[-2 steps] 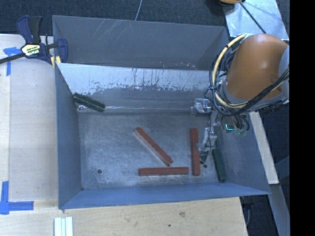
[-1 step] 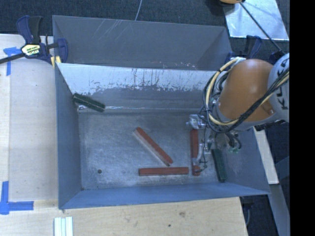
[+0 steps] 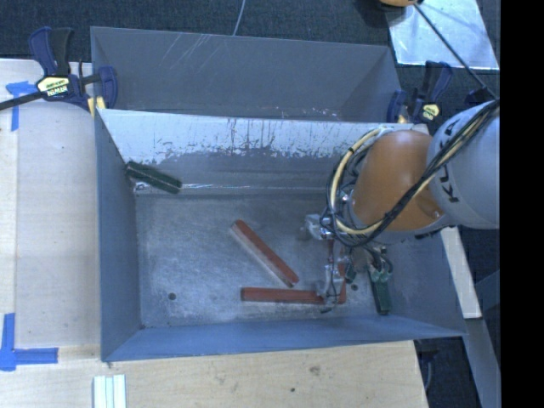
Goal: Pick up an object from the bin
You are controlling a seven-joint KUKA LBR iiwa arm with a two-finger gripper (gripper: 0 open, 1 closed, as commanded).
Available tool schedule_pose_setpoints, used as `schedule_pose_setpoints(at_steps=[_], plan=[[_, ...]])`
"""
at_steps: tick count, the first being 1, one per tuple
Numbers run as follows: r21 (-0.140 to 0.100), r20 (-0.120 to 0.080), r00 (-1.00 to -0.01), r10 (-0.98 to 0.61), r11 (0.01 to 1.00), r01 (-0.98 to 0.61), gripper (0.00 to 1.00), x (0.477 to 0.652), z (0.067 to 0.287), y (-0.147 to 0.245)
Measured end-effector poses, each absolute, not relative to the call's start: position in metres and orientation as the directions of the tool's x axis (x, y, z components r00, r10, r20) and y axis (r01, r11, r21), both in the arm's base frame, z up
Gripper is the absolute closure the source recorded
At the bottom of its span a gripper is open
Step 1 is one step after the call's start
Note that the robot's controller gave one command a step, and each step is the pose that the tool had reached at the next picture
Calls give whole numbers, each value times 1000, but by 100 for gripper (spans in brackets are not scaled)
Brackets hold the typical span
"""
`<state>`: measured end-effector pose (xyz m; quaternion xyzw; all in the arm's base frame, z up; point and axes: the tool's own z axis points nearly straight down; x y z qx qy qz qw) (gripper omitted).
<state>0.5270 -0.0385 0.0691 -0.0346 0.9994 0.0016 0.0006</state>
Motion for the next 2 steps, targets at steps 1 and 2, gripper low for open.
schedule_pose_setpoints(at_steps=[1,2], plan=[[1,-5,-997,83,997,83,0,490,76,-107],[-1,-3,-999,39,999,39,0,501,97,-68]])
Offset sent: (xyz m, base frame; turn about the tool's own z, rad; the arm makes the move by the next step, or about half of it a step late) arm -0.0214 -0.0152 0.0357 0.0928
